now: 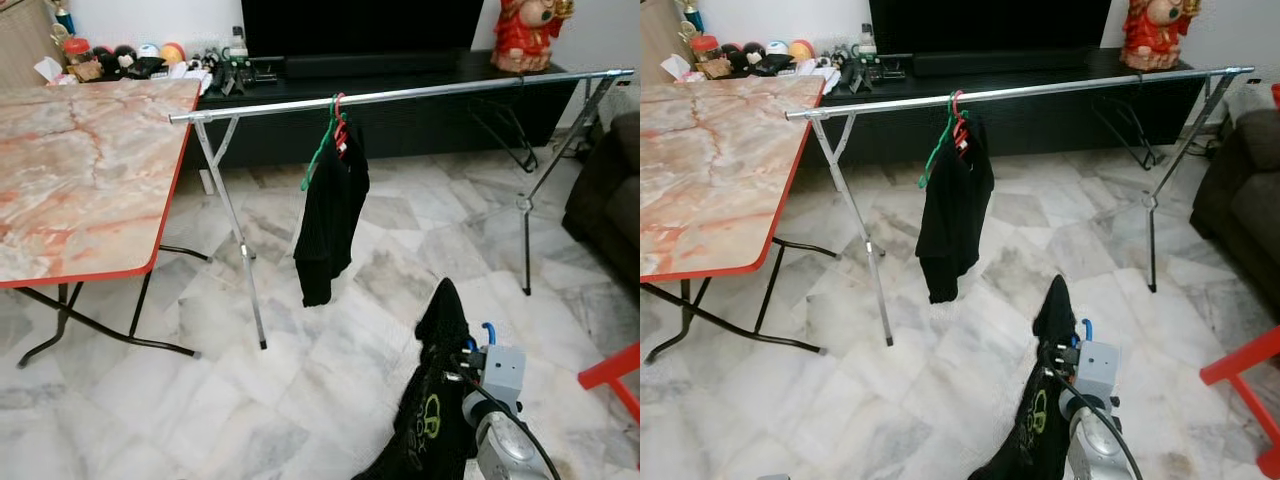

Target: Hang hanger

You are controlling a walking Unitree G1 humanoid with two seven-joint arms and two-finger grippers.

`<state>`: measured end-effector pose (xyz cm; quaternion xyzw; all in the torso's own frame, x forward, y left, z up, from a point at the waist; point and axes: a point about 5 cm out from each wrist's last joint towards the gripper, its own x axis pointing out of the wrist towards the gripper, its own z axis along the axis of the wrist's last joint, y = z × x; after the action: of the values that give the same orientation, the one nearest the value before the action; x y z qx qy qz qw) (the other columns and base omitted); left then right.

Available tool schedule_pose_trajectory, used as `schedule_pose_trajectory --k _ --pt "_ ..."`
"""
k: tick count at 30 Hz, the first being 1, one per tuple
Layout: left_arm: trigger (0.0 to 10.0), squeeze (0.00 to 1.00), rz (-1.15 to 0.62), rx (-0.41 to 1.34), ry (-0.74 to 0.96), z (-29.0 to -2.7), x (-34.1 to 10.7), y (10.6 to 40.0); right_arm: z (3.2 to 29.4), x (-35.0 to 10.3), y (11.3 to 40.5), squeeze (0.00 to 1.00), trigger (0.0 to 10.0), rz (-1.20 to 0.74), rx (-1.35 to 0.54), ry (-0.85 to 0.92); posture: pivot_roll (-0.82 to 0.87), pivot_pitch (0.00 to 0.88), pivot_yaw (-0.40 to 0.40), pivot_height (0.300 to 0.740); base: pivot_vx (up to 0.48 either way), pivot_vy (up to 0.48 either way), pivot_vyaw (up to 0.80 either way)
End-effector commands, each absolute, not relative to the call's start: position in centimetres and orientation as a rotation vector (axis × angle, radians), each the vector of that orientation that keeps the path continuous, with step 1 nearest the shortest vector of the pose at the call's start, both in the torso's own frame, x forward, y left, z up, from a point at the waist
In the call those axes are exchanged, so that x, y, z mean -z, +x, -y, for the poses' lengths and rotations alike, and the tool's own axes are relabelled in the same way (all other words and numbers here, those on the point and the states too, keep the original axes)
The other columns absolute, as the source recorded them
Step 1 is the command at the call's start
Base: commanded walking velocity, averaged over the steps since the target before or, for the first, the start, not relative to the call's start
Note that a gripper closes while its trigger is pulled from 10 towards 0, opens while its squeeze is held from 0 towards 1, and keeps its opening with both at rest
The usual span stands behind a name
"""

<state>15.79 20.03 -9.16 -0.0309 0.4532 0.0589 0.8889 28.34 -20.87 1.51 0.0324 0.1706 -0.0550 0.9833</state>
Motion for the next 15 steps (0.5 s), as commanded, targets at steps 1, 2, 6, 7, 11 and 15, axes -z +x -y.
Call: schedule_pose_trajectory --k 1,2,6,7,11,15 --pt "10.0 0.00 -0.944 -0.115 -0.034 -20.1 9.2 15.5 20.6 -2.2 29.2 0.00 10.0 -0.332 0.064 0.039 -0.03 0.103 0.022 0.740 0.000 0.000 0.00" --pt "10.0 0.00 -0.934 -0.112 -0.019 -20.1 9.2 15.7 20.5 -2.2 29.3 0.00 10.0 -0.340 0.051 0.033 -0.03 0.102 0.023 0.740 0.000 0.000 0.00" --pt "10.0 0.00 -0.788 -0.098 0.009 -21.4 7.4 18.5 20.4 -2.0 29.7 0.00 10.0 -0.397 0.001 -0.030 -0.03 0.100 0.025 0.740 0.000 0.000 0.00" --pt "10.0 0.00 -0.703 -0.089 0.018 -21.9 6.3 20.0 20.4 -1.9 29.8 0.00 10.0 -0.420 -0.033 -0.065 -0.02 0.099 0.024 0.740 0.000 0.000 0.00" --pt "10.0 0.00 -0.518 -0.050 0.116 -22.4 3.5 23.2 20.7 -2.1 30.1 0.00 10.0 -0.456 -0.112 -0.165 -0.01 0.097 0.021 0.740 0.000 0.000 0.00" --pt "10.0 0.00 -0.426 0.007 0.175 -22.0 2.0 24.9 21.4 -2.3 30.3 0.00 10.0 -0.471 -0.105 -0.181 -0.01 0.093 0.020 0.740 0.000 0.000 0.00"
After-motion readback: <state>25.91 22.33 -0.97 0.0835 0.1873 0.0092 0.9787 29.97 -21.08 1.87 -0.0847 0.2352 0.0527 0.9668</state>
